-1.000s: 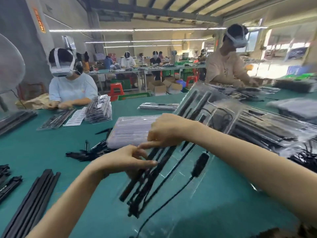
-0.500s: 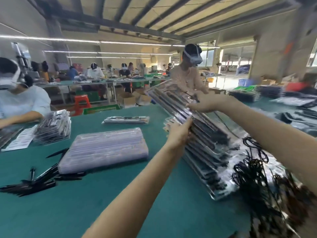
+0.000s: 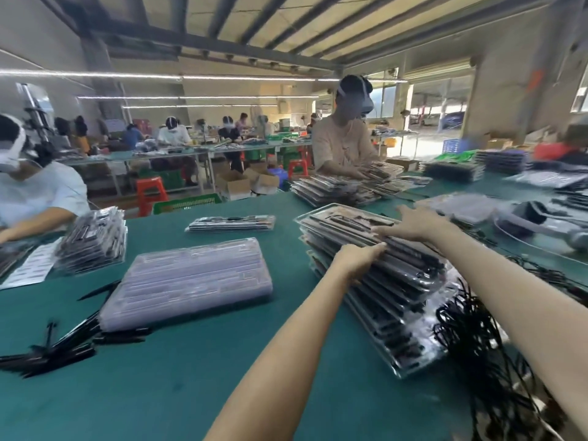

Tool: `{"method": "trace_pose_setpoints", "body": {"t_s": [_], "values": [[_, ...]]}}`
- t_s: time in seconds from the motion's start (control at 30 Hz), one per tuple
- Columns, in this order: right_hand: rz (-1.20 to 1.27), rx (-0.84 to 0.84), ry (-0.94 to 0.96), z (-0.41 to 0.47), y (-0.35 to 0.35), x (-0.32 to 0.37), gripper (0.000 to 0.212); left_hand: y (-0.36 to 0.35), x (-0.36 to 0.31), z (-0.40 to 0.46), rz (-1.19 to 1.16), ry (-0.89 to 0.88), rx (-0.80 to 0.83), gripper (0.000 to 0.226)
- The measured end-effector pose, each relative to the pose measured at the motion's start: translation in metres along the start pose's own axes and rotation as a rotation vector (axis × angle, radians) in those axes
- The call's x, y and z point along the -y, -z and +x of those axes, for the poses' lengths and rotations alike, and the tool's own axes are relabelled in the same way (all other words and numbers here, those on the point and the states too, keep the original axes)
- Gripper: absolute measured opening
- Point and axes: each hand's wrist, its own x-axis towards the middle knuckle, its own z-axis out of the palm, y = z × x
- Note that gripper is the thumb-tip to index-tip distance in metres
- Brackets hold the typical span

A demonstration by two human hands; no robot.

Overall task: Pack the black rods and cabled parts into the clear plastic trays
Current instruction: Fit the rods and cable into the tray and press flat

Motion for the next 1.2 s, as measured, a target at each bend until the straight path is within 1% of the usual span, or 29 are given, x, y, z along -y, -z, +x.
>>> {"method": "trace_pose_setpoints", "body": {"t_s": [0.07,0.1,0.17,0.23,0.37,0.53,0.63,0.73,0.87,0.97,1.0,1.03,1.1,1.13,1.2], "values": [[0.059,0.127,-0.010,-0.001,-0.003,-0.005,0.105,-0.002,-0.001,0.001,-0.087,0.027,0.019,0.060],[0.089,0.144,-0.005,-0.002,-0.007,-0.007,0.105,-0.004,-0.001,0.001,-0.115,0.035,0.030,0.061],[0.119,0.093,-0.001,-0.006,-0.015,-0.011,0.101,-0.008,0.001,0.003,-0.147,0.020,0.035,0.066],[0.146,0.054,0.007,-0.009,-0.016,-0.013,0.099,-0.011,0.000,0.005,-0.177,0.003,0.004,0.067],[0.224,0.087,0.022,-0.010,-0.009,-0.022,0.100,-0.017,-0.006,0.012,-0.262,0.003,0.007,0.065],[0.239,0.149,0.070,0.008,0.014,-0.045,0.097,-0.038,-0.029,0.028,-0.377,0.045,0.033,0.064],[0.339,0.173,0.103,0.017,0.021,-0.068,0.100,-0.055,-0.049,0.036,-0.426,0.018,0.051,0.061],[0.360,0.117,0.076,0.025,0.019,-0.101,0.085,-0.076,-0.066,0.045,-0.432,-0.003,0.122,0.058],[0.308,0.062,-0.014,0.032,0.021,-0.141,0.092,-0.113,-0.084,0.057,-0.399,0.005,0.169,0.054],[0.254,0.027,-0.057,0.037,0.018,-0.159,0.099,-0.141,-0.090,0.061,-0.369,0.064,0.202,0.050],[0.233,0.036,-0.075,0.040,0.013,-0.165,0.097,-0.147,-0.091,0.061,-0.370,0.084,0.195,0.048],[0.214,0.060,-0.083,0.044,0.004,-0.169,0.090,-0.153,-0.091,0.061,-0.369,0.104,0.181,0.048],[0.199,0.103,-0.095,0.050,-0.029,-0.174,0.068,-0.159,-0.096,0.061,-0.326,0.107,0.151,0.057],[0.195,0.090,-0.111,0.051,-0.046,-0.175,0.062,-0.159,-0.100,0.058,-0.308,0.107,0.143,0.066],[0.181,0.023,-0.128,0.047,-0.066,-0.173,0.059,-0.154,-0.110,0.050,-0.211,0.086,0.095,0.076]]}}
